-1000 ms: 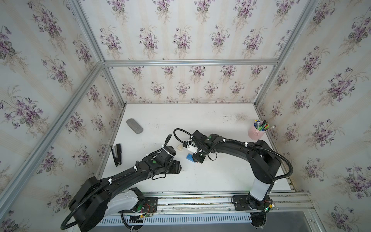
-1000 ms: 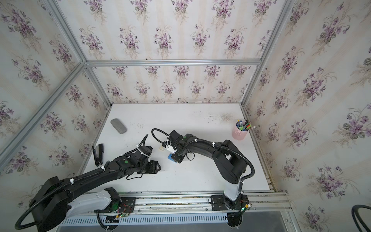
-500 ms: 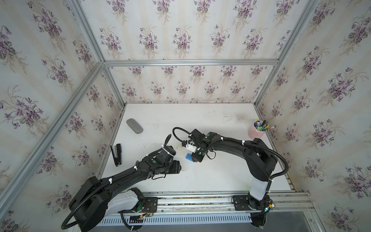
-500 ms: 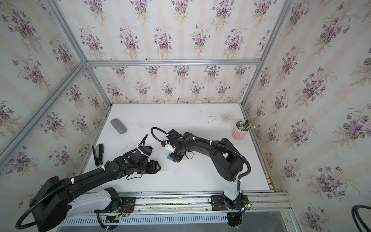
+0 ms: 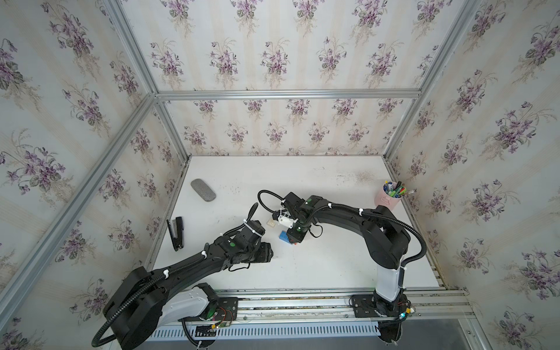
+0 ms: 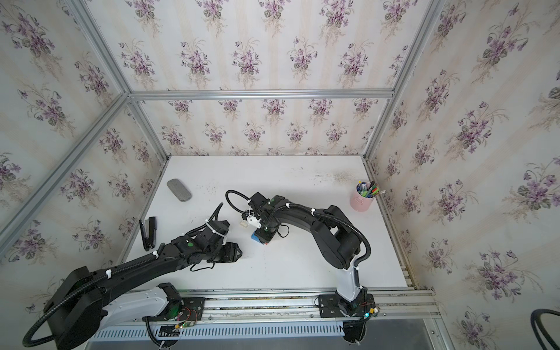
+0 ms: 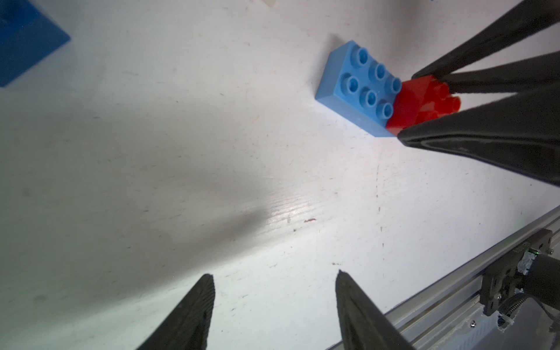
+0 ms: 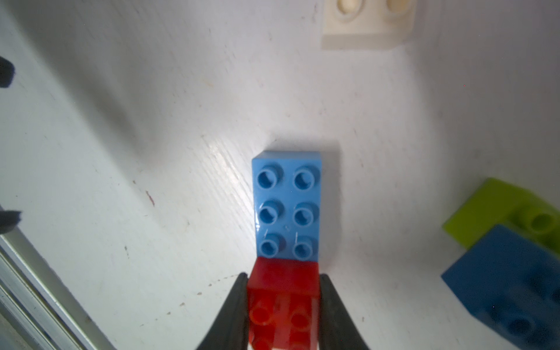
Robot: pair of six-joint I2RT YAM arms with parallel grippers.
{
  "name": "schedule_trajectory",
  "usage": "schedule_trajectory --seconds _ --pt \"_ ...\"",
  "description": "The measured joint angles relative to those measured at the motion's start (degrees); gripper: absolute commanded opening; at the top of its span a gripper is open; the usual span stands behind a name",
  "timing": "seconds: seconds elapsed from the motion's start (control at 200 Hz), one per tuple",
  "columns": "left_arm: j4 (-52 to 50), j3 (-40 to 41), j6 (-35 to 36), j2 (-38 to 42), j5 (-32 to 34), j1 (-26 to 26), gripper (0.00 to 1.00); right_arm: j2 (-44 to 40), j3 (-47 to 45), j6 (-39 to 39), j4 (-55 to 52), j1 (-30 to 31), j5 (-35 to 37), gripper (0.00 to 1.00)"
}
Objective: Assemble the letter y with lego
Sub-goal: Assemble the lego brick with the lego brick.
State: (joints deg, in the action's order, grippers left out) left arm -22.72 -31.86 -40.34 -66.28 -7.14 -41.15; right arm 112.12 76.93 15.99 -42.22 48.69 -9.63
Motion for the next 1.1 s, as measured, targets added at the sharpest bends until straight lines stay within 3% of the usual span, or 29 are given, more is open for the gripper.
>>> schedule_trajectory --seconds 0.585,0.879,1.099 --pt "0.00 0.02 -0.24 0.39 0.02 0.13 0.66 -4.61 -2.89 -2.29 0.09 0.11 1.33 0.23" --pt "0.00 -0.68 -0.22 -0.04 0.22 0.17 0.73 -7.50 -3.41 -2.99 -1.46 0.11 2.75 0.48" --pt "-0.22 -1.97 -0.20 -0.22 0.76 0.70 0.73 -10.64 -3.04 -4.07 -0.98 0.11 3.02 0.50"
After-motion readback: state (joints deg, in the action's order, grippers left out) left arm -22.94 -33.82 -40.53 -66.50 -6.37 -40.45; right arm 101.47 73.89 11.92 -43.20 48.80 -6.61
